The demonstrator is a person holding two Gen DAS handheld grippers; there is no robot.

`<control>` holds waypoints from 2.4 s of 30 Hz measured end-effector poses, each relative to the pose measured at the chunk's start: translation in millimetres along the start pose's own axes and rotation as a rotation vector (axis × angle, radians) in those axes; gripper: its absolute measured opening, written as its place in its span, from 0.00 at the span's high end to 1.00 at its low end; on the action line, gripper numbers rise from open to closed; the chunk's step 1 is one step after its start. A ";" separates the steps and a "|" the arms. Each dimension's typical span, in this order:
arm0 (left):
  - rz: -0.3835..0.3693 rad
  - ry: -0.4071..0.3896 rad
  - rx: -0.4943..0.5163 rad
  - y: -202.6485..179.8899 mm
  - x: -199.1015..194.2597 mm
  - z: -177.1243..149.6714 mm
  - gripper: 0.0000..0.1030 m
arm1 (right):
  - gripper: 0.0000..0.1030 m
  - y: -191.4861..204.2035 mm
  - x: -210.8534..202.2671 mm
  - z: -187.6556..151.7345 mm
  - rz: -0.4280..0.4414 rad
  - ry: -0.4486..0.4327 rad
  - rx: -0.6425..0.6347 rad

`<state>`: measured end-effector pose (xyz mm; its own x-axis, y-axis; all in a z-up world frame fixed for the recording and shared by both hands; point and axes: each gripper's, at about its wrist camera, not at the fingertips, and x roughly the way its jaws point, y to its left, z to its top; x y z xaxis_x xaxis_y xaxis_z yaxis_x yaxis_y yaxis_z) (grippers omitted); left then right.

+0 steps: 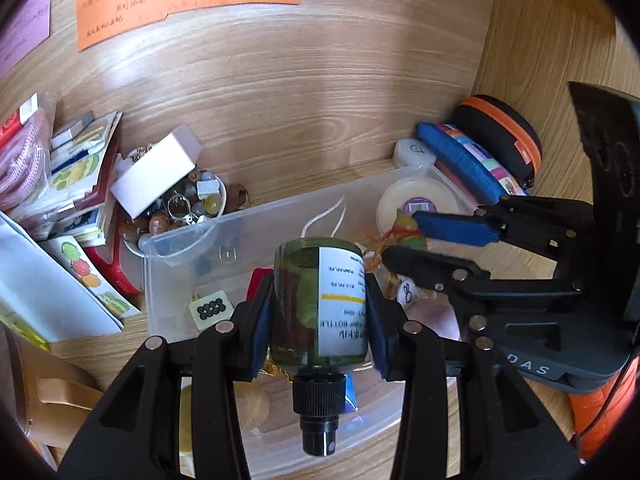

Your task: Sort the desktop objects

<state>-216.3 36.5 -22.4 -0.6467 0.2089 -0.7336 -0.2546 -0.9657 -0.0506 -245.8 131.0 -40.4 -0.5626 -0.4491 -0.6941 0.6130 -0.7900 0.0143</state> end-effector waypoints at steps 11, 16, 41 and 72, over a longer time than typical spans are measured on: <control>-0.007 0.005 -0.004 0.5 8.1 4.0 0.61 | 0.73 -3.1 6.9 -5.3 0.000 0.015 -0.011; -0.013 0.012 -0.021 3.9 8.0 5.7 0.61 | 0.72 -3.6 6.2 -4.5 -0.001 0.015 -0.016; 0.071 -0.164 -0.045 14.4 -80.4 -9.2 0.27 | 0.18 2.0 -83.3 -18.6 -0.121 -0.125 0.020; 0.285 -0.353 -0.080 -29.3 -152.6 -114.0 0.00 | 0.00 56.8 -156.9 -99.7 -0.260 -0.253 0.126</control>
<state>-28.2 15.4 13.7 -0.8918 -0.0408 -0.4507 0.0164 -0.9982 0.0579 -67.4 198.2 -2.4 -0.8194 -0.3033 -0.4863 0.3676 -0.9291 -0.0400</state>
